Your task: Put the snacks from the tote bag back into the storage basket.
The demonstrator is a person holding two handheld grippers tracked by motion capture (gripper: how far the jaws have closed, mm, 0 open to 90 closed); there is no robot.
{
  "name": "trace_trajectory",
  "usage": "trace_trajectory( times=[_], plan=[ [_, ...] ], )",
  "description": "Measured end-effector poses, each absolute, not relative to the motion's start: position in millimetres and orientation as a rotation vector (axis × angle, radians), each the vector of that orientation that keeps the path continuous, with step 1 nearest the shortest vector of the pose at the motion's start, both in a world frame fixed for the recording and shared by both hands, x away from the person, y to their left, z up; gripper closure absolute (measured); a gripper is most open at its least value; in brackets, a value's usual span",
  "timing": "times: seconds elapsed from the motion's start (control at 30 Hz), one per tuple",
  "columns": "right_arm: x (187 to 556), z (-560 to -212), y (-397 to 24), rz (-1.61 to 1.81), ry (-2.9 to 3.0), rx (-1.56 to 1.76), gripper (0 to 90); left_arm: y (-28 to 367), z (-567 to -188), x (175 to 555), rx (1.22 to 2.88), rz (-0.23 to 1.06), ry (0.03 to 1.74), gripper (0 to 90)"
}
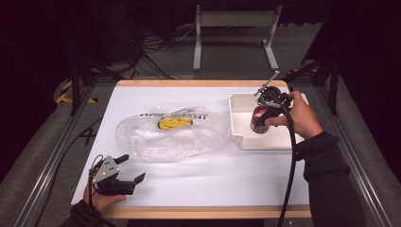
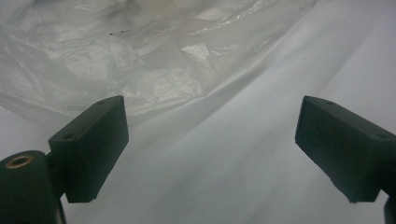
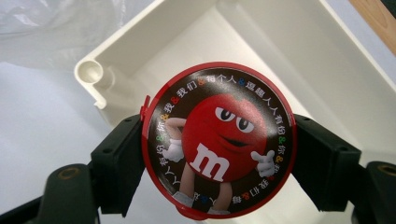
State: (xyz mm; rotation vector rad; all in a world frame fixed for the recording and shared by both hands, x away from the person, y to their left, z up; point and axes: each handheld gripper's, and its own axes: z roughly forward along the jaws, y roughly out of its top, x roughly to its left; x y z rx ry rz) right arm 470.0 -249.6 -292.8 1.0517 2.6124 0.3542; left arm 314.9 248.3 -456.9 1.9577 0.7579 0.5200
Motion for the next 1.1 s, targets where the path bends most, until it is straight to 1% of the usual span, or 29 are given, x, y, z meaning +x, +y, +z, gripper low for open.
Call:
trace_trajectory(
  times=[0.57,0.93,1.1],
  plan=[
    [487,-321,-262,0.312,2.631,1.129,24.8,247,-457,315,1.967,0.528,0.757,10.2],
    [492,-339,-260,0.269,2.653,1.125,24.7,247,-457,315,1.973,0.53,0.761,10.2],
    [493,-342,-258,0.277,2.652,1.129,24.7,247,-457,315,1.972,0.53,0.76,10.2]
  ],
)
